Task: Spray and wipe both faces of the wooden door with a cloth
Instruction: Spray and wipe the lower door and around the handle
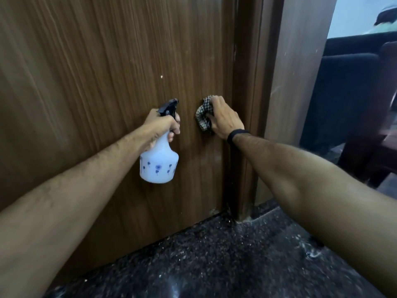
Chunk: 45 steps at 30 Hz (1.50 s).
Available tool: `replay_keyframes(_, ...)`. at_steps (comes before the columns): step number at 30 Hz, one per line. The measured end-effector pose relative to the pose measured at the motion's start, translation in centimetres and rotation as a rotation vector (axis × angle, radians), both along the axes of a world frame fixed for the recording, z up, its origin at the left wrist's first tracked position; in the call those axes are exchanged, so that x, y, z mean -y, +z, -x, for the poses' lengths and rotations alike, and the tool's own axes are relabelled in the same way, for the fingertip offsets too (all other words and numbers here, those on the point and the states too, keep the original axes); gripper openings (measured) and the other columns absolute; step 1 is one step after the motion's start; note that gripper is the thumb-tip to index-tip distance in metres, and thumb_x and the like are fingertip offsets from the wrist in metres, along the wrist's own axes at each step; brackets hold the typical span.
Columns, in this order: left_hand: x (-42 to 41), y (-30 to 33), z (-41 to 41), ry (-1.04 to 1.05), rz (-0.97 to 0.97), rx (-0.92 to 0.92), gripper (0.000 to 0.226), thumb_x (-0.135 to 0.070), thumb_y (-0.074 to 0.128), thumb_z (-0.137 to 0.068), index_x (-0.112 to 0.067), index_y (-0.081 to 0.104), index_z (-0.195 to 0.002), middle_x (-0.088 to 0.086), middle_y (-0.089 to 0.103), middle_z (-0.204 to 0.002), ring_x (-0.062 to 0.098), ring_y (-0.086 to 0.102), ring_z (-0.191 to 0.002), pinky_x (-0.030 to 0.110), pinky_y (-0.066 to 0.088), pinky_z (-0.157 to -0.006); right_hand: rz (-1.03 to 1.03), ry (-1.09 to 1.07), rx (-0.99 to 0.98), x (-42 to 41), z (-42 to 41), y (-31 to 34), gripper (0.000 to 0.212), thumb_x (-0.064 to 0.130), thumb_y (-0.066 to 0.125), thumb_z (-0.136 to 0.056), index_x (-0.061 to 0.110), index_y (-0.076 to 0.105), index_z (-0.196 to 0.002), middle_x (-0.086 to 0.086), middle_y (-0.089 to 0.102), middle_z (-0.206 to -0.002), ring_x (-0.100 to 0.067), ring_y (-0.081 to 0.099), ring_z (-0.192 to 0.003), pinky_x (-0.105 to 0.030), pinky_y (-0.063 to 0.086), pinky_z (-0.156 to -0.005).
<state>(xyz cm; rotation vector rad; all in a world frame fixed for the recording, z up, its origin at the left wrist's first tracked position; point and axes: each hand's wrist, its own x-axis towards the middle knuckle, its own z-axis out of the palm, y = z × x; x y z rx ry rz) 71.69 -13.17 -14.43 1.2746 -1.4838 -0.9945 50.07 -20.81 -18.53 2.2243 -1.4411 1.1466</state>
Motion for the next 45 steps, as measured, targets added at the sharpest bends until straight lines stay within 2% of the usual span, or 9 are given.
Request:
replay_keyframes(5,-1.2,-0.4,-1.2,0.006,-0.004,0.026,0.028,0.016,0.058,-0.076,-0.011,0.061,-0.083,0.01,0.055,-0.074,0.013,0.046,-0.044,0.024,0.042,-0.044,0.039,0.026,0.157,-0.8,-2.2,-0.3,0.034,0.023,0.055,-0.096,0.012,0.043,-0.126,-0.006,0.048,-0.123,-0.027,0.056,-0.103,-0.047,0.05,-0.08)
replay_keyframes(12,-1.7,0.0,-4.3,0.124,0.007,-0.021,0.027,0.015,0.058,-0.076,-0.01,0.061,-0.085,0.009,0.053,-0.071,0.014,0.046,-0.044,0.025,0.04,-0.044,0.128,0.193,0.138,-2.3,-9.0,2.8,0.032,0.021,0.057,-0.094,0.014,0.045,-0.123,-0.006,0.05,-0.121,-0.025,0.056,-0.104,-0.05,0.051,-0.081)
replay_keyframes(16,-2.6,0.4,-5.2,0.169,0.008,-0.114,0.028,0.014,0.057,-0.077,-0.012,0.061,-0.086,0.008,0.054,-0.069,0.015,0.047,-0.045,0.026,0.042,-0.044,0.188,0.182,0.614,-2.5,-13.2,5.3,0.03,0.018,0.058,-0.093,0.012,0.046,-0.119,-0.006,0.051,-0.12,-0.023,0.055,-0.104,-0.039,0.047,-0.086)
replay_keyframes(18,-3.0,0.9,-6.1,0.2,0.038,-0.156,0.028,0.016,0.056,-0.076,-0.011,0.06,-0.083,0.011,0.052,-0.07,0.016,0.045,-0.043,0.025,0.04,-0.043,0.216,0.135,0.714,-2.7,-15.1,6.5,0.03,0.018,0.057,-0.094,0.011,0.046,-0.12,-0.007,0.051,-0.12,-0.024,0.054,-0.104,-0.04,0.046,-0.085)
replay_keyframes(24,-4.9,3.0,-10.5,0.222,0.122,-0.222,0.029,0.017,0.055,-0.077,-0.011,0.061,-0.083,0.012,0.051,-0.067,0.018,0.044,-0.044,0.026,0.04,-0.047,0.293,0.283,0.222,-3.1,-18.3,6.8,0.038,0.016,0.058,-0.089,0.019,0.046,-0.125,-0.002,0.049,-0.121,-0.024,0.052,-0.105,-0.046,0.051,-0.08)
replay_keyframes(33,-7.7,8.2,-17.2,0.325,0.24,-0.183,0.03,0.017,0.054,-0.078,-0.011,0.062,-0.084,0.009,0.052,-0.065,0.017,0.044,-0.045,0.026,0.039,-0.047,0.376,0.382,0.28,-5.1,-25.9,14.2,0.034,0.015,0.06,-0.089,0.02,0.048,-0.121,0.002,0.05,-0.118,-0.02,0.053,-0.101,-0.039,0.052,-0.076)
replay_keyframes(38,-9.8,12.8,-21.2,0.455,0.334,-0.207,0.03,0.017,0.054,-0.072,-0.012,0.06,-0.079,0.01,0.049,-0.062,0.017,0.042,-0.042,0.026,0.037,-0.045,0.428,0.431,0.171,-6.7,-30.9,18.6,0.033,0.017,0.06,-0.089,0.022,0.047,-0.119,0.002,0.049,-0.115,-0.022,0.052,-0.098,-0.042,0.052,-0.069)
replay_keyframes(42,-12.1,15.1,-23.9,0.539,0.365,-0.186,0.028,0.015,0.055,-0.074,-0.01,0.061,-0.084,0.013,0.051,-0.07,0.016,0.044,-0.045,0.026,0.039,-0.045,0.471,0.51,0.066,-8.0,-34.6,20.9,0.034,0.014,0.06,-0.087,0.02,0.05,-0.119,0.001,0.05,-0.116,-0.022,0.052,-0.098,-0.043,0.052,-0.066)
replay_keyframes(45,-13.6,18.0,-26.1,0.549,0.415,-0.179,0.027,0.014,0.054,-0.076,-0.011,0.062,-0.084,0.011,0.054,-0.072,0.012,0.044,-0.044,0.025,0.04,-0.045,0.581,0.539,0.111,-8.2,-36.7,22.6,0.035,0.008,0.067,-0.079,0.016,0.059,-0.112,-0.003,0.055,-0.106,-0.025,0.054,-0.092,-0.042,0.051,-0.068)
